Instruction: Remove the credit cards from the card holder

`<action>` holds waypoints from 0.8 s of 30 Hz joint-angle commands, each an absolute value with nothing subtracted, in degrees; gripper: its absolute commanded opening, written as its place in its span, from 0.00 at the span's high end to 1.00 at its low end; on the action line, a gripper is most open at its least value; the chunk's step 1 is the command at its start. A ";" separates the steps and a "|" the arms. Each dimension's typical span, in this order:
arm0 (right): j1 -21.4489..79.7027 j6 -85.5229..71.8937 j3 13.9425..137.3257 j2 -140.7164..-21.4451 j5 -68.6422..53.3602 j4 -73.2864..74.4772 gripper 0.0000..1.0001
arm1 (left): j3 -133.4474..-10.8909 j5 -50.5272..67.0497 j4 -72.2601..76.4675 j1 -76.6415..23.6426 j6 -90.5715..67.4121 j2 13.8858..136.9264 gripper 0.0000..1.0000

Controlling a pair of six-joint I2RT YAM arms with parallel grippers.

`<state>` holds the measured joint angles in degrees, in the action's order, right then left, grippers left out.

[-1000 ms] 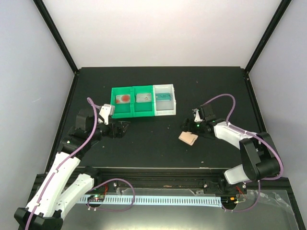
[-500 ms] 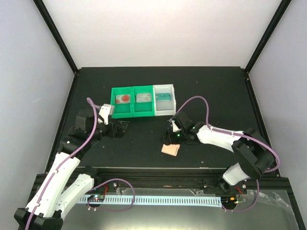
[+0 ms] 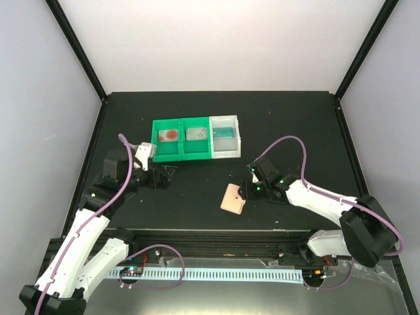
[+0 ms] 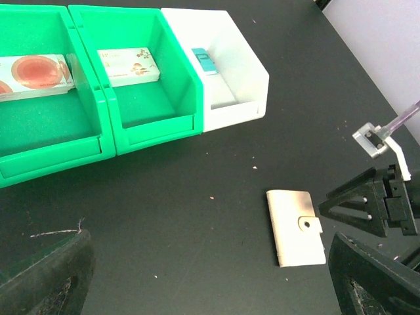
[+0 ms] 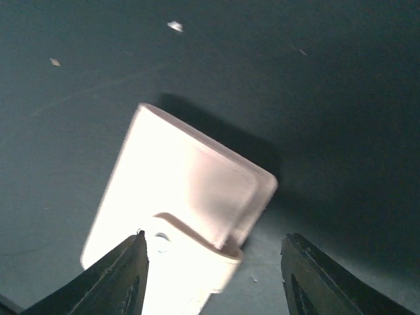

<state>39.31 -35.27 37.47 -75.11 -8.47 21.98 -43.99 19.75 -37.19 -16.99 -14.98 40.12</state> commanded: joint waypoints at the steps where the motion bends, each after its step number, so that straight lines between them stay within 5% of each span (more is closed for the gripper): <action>1: 37.83 -42.11 32.91 -74.23 -8.50 16.99 0.45 | -43.94 19.76 -36.32 -16.79 -14.63 40.06 0.01; 12: 37.44 -55.81 23.71 -76.04 -10.12 -0.23 0.52 | -44.09 19.60 -36.58 -16.70 -14.56 40.12 0.01; 20: 37.44 -52.79 24.32 -76.18 -7.88 0.24 0.69 | -44.12 21.66 -36.46 -16.70 -14.74 41.20 0.01; 24: 37.41 -51.87 23.26 -76.06 -9.79 -3.90 0.86 | -44.35 25.48 -36.52 -16.70 -18.87 43.34 0.04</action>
